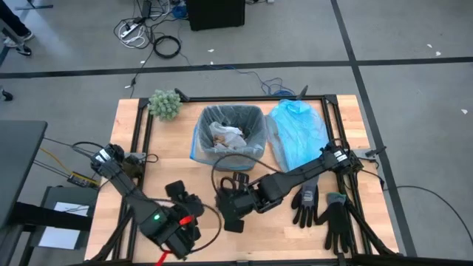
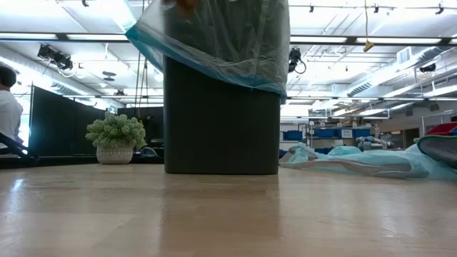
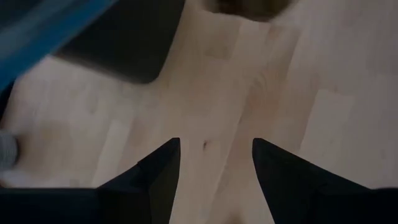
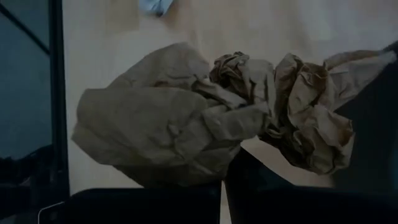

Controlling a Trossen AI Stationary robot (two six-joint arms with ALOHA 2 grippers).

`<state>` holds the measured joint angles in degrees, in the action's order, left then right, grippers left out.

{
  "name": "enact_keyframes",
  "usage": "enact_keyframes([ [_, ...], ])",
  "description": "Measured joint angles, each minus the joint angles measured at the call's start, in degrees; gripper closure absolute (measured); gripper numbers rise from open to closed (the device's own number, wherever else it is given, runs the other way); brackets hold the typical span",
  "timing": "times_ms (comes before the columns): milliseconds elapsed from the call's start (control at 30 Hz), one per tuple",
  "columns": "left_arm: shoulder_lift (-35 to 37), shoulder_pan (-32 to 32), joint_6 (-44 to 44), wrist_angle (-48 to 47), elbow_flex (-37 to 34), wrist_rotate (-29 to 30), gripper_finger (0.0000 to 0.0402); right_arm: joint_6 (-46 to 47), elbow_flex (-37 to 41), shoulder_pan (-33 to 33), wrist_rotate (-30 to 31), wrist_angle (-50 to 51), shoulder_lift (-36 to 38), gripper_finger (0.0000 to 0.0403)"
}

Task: Place trash/remove bag and relplace
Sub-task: Put the brown napkin into the trash bin

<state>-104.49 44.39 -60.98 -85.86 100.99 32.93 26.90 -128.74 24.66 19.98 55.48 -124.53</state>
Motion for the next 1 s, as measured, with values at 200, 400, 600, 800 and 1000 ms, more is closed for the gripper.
enact_keyframes([
  [200, 0.0, -4.67, 10.86, 6.38, 1.17, 2.32, 0.019, -0.16, -5.45, 0.01, 4.51, 6.79, 1.54, 0.0403],
  [400, 0.0, -6.96, 20.6, 8.45, 7.14, 4.12, 0.019, 1.37, -4.97, 0.18, 8.51, 13.08, 5.57, 0.0403],
  [600, 0.02, -7.64, 23.67, 7.9, 14.83, 7.1, 0.019, -0.83, -4.97, 0.19, 12.02, 12.54, 10.1, 0.0403],
  [800, 0.02, -8.03, 29.0, 7.9, 20.44, 16.57, 0.019, -6.39, -4.97, -0.84, 13.69, 10.76, 14.3, 0.0403],
  [1000, 0.02, -8.94, 39.51, 9.32, 23.2, 33.22, 0.0191, -14.67, -4.97, -5.08, 13.42, 10.37, 16.5, 0.0403],
])
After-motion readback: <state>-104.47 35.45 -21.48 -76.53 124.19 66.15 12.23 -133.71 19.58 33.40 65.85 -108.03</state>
